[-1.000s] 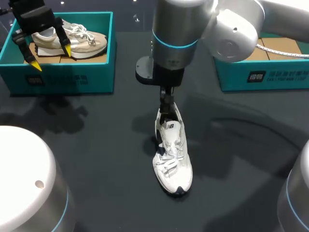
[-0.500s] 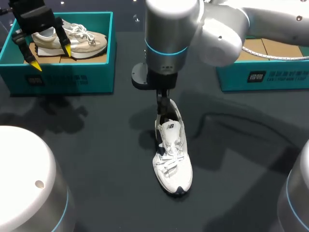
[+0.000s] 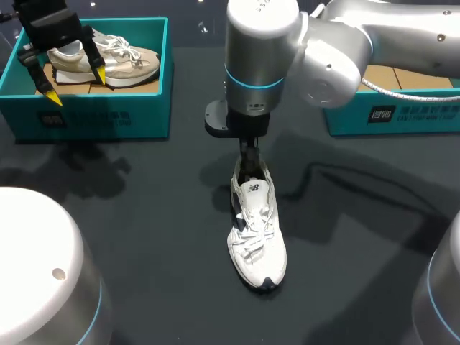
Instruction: Take the shoe out of the shoebox, open the shoe tongue, remove and reinsert the insole, then place the shoe into the shoebox
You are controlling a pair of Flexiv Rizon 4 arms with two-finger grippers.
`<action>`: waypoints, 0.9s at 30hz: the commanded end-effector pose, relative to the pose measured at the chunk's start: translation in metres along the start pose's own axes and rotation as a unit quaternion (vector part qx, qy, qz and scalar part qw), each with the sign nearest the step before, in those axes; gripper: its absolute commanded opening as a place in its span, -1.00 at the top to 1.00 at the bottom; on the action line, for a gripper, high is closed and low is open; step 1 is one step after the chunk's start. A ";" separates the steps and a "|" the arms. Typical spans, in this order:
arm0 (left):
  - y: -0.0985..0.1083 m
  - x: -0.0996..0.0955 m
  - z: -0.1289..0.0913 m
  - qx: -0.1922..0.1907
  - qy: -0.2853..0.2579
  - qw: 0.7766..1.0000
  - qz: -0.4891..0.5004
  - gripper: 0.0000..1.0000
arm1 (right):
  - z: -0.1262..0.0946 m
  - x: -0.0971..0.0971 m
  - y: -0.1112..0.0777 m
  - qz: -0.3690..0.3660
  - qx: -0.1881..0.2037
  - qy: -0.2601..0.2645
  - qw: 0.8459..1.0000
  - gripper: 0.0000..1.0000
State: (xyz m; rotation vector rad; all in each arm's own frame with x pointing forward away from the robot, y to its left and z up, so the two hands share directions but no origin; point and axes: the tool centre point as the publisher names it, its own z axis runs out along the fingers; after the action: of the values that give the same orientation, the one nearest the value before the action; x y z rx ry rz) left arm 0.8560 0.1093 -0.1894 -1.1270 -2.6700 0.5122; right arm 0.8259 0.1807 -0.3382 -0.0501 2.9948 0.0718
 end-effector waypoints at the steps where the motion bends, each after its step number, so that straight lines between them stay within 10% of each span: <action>1: 0.000 0.001 0.000 -0.001 0.000 1.000 0.000 -1.00 | 0.014 -0.005 0.001 -0.001 -0.003 0.006 1.000 -0.61; 21: 0.000 0.001 0.000 -0.001 0.000 1.000 0.000 -1.00 | 0.045 -0.004 -0.010 -0.001 -0.006 0.032 0.999 -0.19; 25: 0.000 0.001 0.000 -0.001 0.000 1.000 0.000 -1.00 | 0.049 -0.002 -0.011 0.002 -0.006 0.038 0.999 0.18; 27: 0.000 0.001 0.000 -0.001 0.000 1.000 0.000 -1.00 | 0.049 -0.001 -0.011 0.003 -0.006 0.039 0.999 0.71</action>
State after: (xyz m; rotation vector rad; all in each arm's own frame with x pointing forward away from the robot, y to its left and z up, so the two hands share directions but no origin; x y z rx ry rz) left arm 0.8560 0.1093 -0.1894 -1.1270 -2.6700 0.5122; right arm 0.8345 0.1717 -0.3850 -0.0471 3.0706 0.0887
